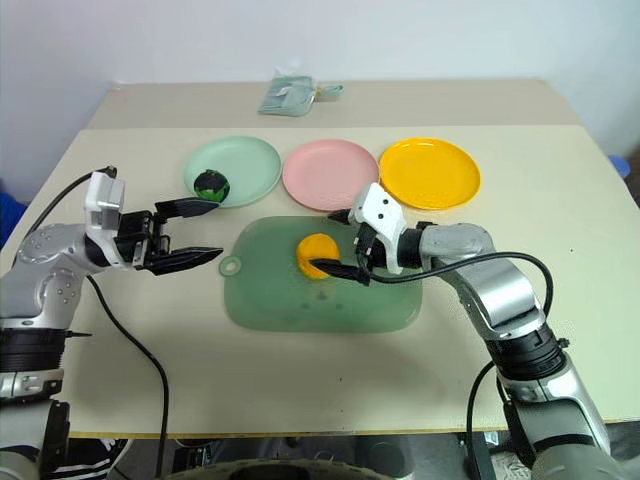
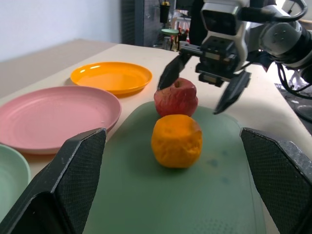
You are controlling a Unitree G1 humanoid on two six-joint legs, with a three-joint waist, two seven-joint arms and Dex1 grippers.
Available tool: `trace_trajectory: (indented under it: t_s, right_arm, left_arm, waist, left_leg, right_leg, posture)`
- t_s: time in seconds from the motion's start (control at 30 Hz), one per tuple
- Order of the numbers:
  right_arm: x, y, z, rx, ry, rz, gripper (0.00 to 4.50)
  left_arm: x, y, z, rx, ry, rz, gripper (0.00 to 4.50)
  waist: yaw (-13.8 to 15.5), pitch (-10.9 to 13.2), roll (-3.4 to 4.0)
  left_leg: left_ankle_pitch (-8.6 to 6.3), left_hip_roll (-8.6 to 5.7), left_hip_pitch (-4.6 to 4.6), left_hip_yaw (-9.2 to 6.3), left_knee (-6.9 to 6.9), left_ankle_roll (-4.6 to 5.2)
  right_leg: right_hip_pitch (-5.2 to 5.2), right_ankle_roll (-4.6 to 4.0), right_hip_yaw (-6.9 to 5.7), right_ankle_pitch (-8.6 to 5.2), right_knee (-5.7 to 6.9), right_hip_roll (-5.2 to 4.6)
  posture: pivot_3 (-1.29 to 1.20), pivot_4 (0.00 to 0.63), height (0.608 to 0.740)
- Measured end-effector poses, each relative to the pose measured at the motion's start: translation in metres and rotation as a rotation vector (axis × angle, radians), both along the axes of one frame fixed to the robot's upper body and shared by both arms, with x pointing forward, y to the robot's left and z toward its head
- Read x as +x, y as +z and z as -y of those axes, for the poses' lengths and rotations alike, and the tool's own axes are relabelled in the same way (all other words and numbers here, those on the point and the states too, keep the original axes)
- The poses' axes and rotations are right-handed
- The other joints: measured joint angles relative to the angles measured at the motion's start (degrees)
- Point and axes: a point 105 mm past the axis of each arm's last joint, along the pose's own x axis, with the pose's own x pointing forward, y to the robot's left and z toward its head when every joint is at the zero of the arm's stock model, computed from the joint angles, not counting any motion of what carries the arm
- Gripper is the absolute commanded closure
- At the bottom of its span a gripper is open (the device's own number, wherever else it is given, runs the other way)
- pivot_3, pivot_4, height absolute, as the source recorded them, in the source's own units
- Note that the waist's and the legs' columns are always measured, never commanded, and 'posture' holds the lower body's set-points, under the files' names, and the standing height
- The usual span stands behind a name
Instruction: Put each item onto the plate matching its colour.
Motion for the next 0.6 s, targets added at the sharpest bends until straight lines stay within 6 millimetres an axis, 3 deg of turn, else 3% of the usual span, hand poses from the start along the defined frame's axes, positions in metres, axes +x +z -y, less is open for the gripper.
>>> trace_trajectory:
  t_s: [0.17, 0.33, 0.6]
  right_arm:
    - [-0.001, 0.012, 0.001, 0.002, 0.013, 0.023, 0.00]
    - [0.006, -0.004, -0.015, -0.080, -0.003, 0.018, 0.00]
    - [0.004, -0.025, -0.009, -0.169, -0.020, -0.096, 0.00]
  left_arm:
    - [-0.003, -0.002, -0.002, 0.016, -0.008, -0.025, 0.02]
    - [-0.007, -0.005, -0.001, 0.056, -0.047, -0.025, 0.02]
    - [-0.009, -0.015, -0.013, 0.120, -0.060, -0.032, 0.02]
  waist:
    - [-0.4, 0.0, 0.00]
    - [-0.6, 0.0, 0.00]
    - [-0.4, 0.0, 0.01]
  left_leg:
    - [0.01, 0.01, 0.00, 0.00, -0.07, -0.01]
    - [0.08, 0.01, 0.00, 0.01, -0.09, -0.13]
    - [0.01, 0.00, 0.00, 0.01, -0.09, -0.01]
  right_leg:
    - [0.04, 0.00, 0.00, 0.00, 0.00, 0.00]
    - [-0.01, 0.00, 0.01, 0.00, 0.00, 0.00]
    - [-0.07, 0.00, 0.00, 0.00, -0.03, -0.01]
  posture:
    - [0.00, 0.150, 0.738]
    - [0.00, 0.150, 0.738]
    - [0.00, 0.150, 0.738]
